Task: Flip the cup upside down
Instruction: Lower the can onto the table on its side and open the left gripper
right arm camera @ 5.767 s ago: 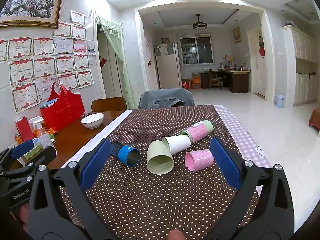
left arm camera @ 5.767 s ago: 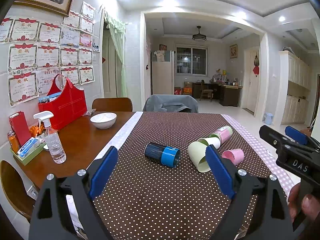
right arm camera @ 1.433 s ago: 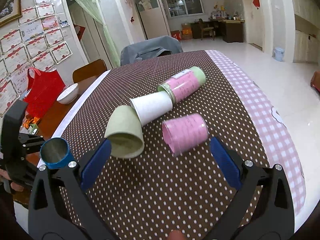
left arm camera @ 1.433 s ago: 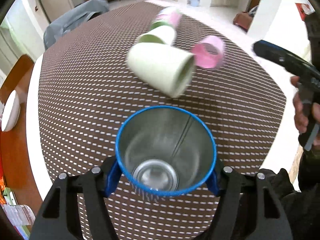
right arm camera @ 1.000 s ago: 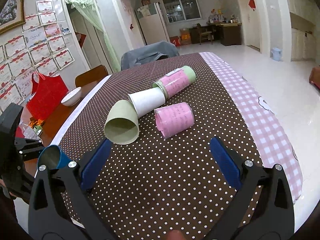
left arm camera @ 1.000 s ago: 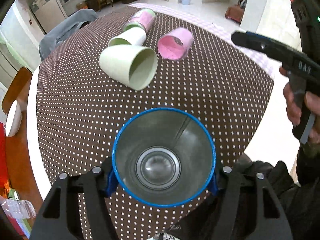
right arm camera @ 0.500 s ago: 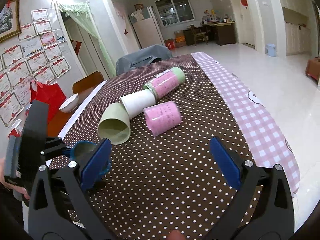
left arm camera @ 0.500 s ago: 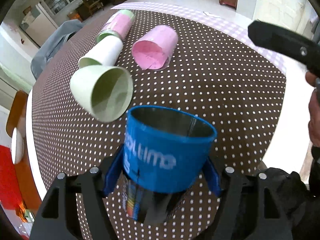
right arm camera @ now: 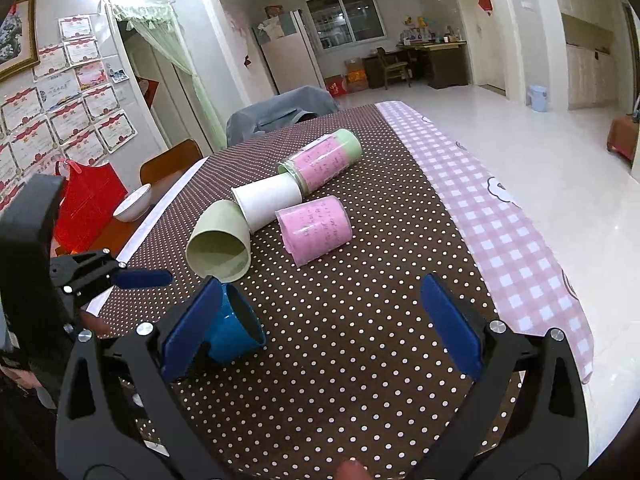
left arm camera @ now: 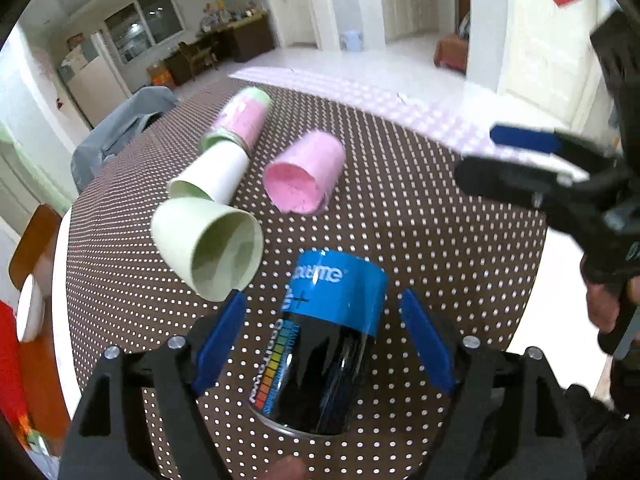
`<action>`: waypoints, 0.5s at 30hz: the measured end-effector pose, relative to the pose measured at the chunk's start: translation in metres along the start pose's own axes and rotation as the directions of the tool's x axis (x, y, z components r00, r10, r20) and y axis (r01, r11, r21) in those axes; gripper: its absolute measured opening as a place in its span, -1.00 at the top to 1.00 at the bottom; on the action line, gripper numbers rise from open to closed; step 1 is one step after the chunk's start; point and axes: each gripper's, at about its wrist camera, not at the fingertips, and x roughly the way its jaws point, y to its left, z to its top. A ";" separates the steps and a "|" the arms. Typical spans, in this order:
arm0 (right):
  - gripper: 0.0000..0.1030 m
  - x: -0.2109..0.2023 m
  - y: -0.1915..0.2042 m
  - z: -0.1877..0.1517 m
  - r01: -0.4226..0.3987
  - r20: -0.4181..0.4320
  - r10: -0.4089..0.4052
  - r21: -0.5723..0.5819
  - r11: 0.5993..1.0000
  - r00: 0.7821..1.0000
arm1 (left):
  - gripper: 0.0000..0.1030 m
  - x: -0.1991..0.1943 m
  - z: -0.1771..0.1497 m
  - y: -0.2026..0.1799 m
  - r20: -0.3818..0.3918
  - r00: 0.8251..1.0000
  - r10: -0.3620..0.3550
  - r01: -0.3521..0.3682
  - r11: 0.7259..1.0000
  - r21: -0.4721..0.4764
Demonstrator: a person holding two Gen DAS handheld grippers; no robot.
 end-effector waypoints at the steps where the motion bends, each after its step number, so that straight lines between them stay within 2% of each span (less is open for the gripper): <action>1: -0.88 0.000 0.001 0.000 0.001 0.000 -0.001 -0.002 1.000 1.000 | -0.53 -0.005 -0.001 0.002 0.023 1.000 0.001 -0.001 1.000 -0.016; 5: -0.88 -0.001 0.005 0.000 -0.001 -0.002 0.001 -0.013 1.000 1.000 | -0.54 -0.024 -0.011 0.008 0.101 0.994 0.033 -0.025 0.996 -0.083; 9: -0.88 0.000 0.015 0.000 -0.016 -0.008 0.016 -0.046 0.999 1.000 | -0.54 -0.048 -0.028 0.017 0.181 0.978 0.101 -0.068 0.982 -0.178; 13: -0.88 -0.003 0.027 -0.001 -0.032 -0.010 0.032 -0.077 0.997 0.999 | -0.54 -0.071 -0.047 0.024 0.262 0.942 0.209 -0.134 0.952 -0.277; 14: -0.88 -0.004 0.030 -0.001 -0.036 -0.010 0.036 -0.082 0.996 0.999 | -0.54 -0.077 -0.052 0.025 0.279 0.930 0.240 -0.153 0.942 -0.299; 15: -0.88 -0.005 0.033 -0.001 -0.042 -0.009 0.041 -0.089 0.995 0.999 | -0.54 -0.085 -0.059 0.026 0.299 0.910 0.289 -0.182 0.924 -0.337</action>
